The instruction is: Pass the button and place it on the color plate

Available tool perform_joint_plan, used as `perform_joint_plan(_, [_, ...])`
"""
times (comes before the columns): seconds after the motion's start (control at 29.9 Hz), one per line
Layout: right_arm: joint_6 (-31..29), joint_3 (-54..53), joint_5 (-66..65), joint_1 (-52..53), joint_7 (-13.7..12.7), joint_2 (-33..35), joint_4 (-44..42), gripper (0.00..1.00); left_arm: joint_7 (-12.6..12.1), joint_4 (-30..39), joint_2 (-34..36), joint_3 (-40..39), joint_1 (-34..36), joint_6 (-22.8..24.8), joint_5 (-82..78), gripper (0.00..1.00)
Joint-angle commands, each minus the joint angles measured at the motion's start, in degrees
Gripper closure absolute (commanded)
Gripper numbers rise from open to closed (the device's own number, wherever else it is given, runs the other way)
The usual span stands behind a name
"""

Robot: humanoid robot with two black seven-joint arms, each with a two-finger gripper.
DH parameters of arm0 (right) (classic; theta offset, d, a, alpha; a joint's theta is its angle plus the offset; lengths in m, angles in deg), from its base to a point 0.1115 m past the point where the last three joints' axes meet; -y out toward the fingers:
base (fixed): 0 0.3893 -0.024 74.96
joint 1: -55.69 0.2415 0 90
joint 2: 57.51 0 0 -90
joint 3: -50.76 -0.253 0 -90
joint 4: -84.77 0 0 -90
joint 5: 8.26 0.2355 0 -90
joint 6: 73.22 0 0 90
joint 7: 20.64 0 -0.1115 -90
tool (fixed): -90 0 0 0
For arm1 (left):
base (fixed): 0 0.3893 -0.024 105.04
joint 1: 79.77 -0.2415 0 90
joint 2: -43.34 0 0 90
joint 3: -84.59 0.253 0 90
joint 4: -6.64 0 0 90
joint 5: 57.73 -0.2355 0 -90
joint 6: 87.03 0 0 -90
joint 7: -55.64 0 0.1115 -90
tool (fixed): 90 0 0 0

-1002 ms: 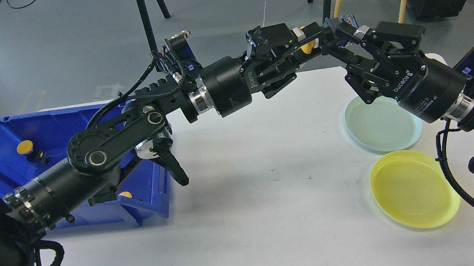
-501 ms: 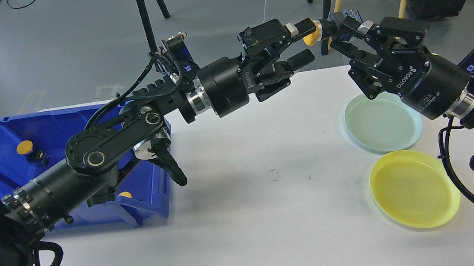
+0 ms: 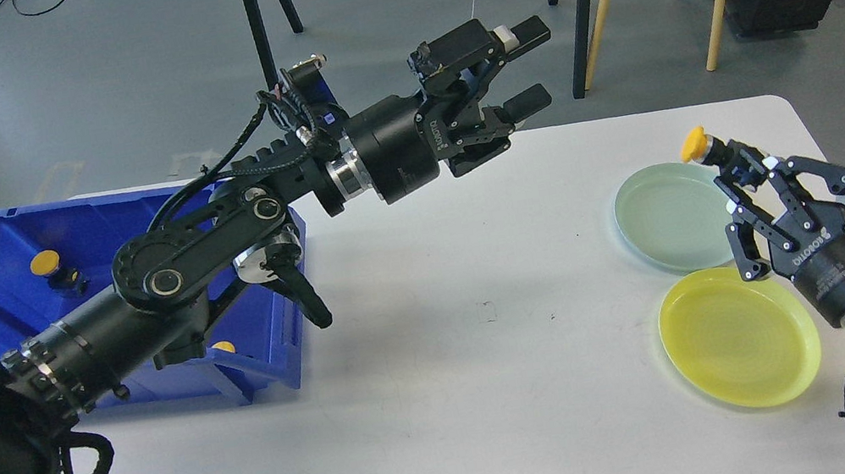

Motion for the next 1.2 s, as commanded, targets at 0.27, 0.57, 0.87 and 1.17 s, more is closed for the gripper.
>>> perform_joint_plan(0.27, [2.90, 3.46, 5.57, -1.86, -12.42, -0.88, -0.95, 0.96, -0.01, 0.70, 21.76, 28.78, 19.85, 0.00, -2.20, 0.13])
perform_joint_plan(0.57, [-5.18, 2.67, 7.94, -3.79, -11.72, -4.32, -0.51, 0.00, -0.01, 0.78, 33.73, 36.28, 27.69, 0.00, -33.12, 0.10])
perform_joint_plan(0.87, [-16.16, -2.06, 10.40, -5.55, -7.67, -4.23, -0.33, 0.00, -0.01, -0.18, 36.81, 36.54, 26.11, 0.00, -48.07, 0.09])
perform_joint_plan(1.17, [-21.01, -18.51, 10.23, -4.67, -8.38, -4.14, -1.12, 0.00, -0.01, -8.08, 35.15, 36.45, 18.82, 0.00, -64.42, 0.09])
